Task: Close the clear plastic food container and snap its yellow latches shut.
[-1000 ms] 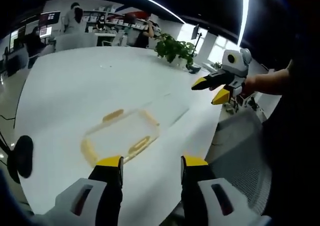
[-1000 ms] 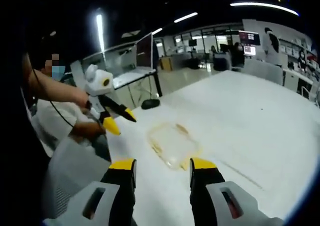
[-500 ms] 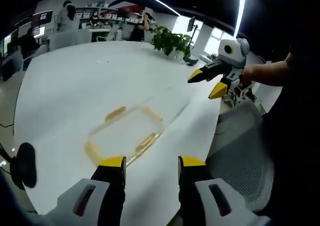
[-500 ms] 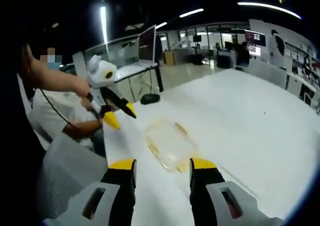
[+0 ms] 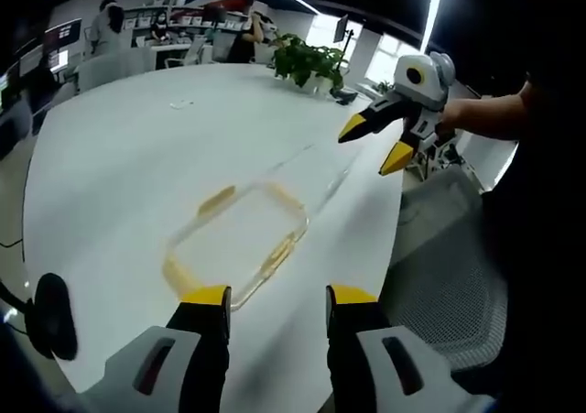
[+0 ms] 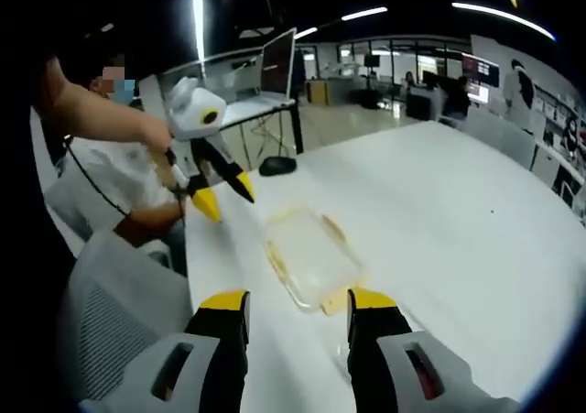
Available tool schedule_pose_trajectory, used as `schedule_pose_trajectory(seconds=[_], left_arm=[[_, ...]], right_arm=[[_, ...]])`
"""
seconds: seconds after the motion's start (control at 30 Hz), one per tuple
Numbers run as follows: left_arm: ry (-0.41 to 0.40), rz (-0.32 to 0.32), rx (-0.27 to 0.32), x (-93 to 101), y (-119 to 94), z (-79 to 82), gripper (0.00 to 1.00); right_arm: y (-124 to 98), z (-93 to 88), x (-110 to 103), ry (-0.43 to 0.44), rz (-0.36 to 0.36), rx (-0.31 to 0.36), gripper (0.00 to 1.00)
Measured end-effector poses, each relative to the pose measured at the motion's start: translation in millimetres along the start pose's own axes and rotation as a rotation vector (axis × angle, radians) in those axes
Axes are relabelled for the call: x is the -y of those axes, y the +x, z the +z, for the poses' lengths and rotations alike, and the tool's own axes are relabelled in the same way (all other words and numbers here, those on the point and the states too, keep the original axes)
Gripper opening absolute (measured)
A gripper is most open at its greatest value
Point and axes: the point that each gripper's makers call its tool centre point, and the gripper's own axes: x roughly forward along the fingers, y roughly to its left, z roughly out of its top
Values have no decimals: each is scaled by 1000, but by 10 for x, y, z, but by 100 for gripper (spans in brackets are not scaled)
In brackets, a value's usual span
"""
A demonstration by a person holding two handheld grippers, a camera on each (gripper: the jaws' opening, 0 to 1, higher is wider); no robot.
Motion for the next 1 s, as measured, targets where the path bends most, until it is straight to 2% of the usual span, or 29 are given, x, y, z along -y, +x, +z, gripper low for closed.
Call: schedule_pose_trajectory(seconds=[0.73,1.0], left_arm=[[69,-28,-62,-138,53,-9,40],[119,-39,-112,-169,107,-67,40]], right_arm=[[162,-66,84,-42,26,-77,42],[210,-86,156,-78,32,-115,43]])
